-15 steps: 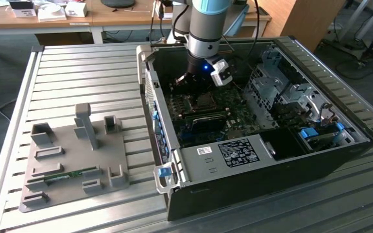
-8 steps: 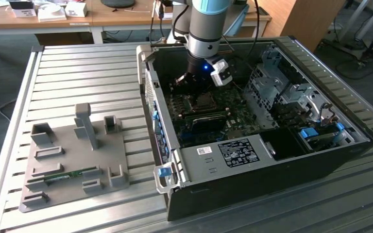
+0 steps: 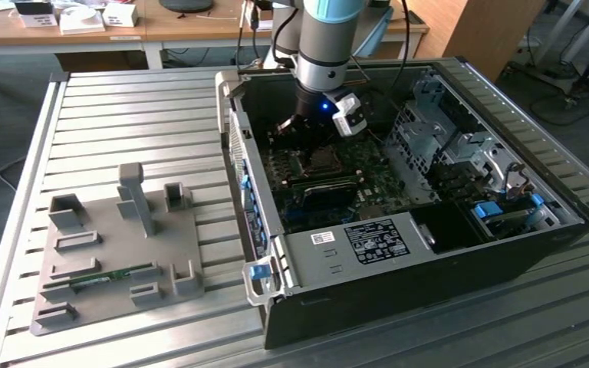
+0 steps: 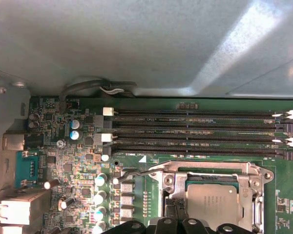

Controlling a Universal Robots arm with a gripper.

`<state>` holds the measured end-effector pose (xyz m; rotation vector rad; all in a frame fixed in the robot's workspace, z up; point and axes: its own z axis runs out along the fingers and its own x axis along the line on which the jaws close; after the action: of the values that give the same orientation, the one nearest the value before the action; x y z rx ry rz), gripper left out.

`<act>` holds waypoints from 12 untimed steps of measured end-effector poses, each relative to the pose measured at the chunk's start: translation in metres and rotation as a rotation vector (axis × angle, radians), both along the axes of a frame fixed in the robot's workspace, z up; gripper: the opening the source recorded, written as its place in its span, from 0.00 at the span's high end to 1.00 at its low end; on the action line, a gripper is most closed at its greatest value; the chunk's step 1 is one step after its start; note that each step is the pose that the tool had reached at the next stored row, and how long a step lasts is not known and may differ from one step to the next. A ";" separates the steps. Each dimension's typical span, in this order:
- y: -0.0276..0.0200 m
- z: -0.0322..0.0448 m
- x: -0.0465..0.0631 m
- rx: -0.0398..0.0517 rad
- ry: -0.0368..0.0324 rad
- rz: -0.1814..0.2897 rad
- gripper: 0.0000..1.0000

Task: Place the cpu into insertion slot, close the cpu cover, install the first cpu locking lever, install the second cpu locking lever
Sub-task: 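Close the cpu cover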

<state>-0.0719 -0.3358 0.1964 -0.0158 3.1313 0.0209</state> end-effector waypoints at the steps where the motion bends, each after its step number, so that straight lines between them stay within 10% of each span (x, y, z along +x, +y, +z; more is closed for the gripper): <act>1: 0.0000 0.0000 0.000 0.0000 0.0000 0.000 0.89; 12: -0.0003 -0.0003 0.000 -0.0009 0.0005 0.000 0.89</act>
<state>-0.0721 -0.3361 0.1961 -0.0158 3.1319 0.0195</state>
